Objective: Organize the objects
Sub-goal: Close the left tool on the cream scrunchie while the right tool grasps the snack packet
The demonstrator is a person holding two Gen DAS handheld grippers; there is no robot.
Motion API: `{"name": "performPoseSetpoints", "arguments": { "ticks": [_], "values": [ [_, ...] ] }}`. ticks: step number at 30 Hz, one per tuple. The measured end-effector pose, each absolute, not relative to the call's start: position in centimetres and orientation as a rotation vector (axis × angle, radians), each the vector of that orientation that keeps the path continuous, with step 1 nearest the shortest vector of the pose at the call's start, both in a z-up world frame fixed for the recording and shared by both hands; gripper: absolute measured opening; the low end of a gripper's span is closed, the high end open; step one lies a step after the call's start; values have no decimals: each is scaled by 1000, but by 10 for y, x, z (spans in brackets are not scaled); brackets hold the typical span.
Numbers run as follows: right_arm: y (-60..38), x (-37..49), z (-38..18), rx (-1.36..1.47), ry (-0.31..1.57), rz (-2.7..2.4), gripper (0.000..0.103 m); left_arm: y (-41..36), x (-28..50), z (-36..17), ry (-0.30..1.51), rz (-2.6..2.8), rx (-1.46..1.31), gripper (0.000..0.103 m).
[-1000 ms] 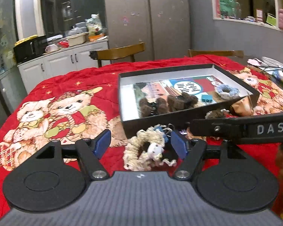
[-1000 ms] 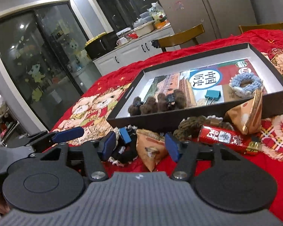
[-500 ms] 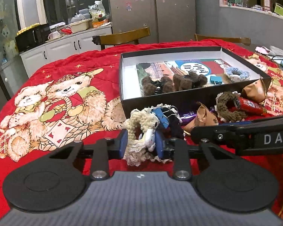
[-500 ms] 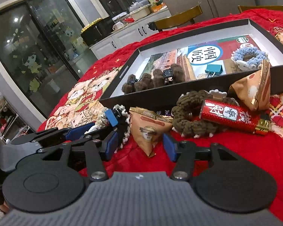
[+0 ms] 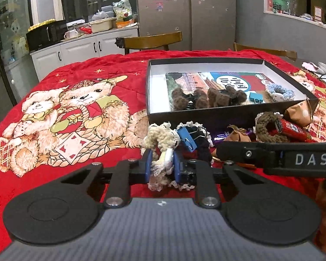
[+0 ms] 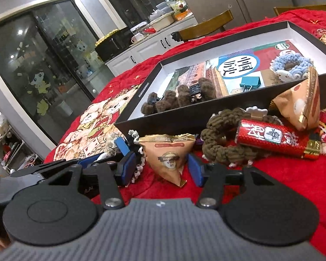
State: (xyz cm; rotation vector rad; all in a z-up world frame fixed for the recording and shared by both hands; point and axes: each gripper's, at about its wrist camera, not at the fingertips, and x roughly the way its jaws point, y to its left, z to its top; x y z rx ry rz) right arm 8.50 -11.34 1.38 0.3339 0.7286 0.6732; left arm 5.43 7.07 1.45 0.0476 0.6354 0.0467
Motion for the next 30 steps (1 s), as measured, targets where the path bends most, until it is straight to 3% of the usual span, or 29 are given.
{"name": "performPoseSetpoints", "arguments": {
  "ticks": [8, 30],
  "values": [
    [-108, 80, 14, 268, 705, 657, 43, 72, 52, 17, 621, 68, 42, 25],
    [-108, 66, 22, 206, 621, 667, 39, 86, 63, 14, 595, 226, 74, 24]
  ]
}}
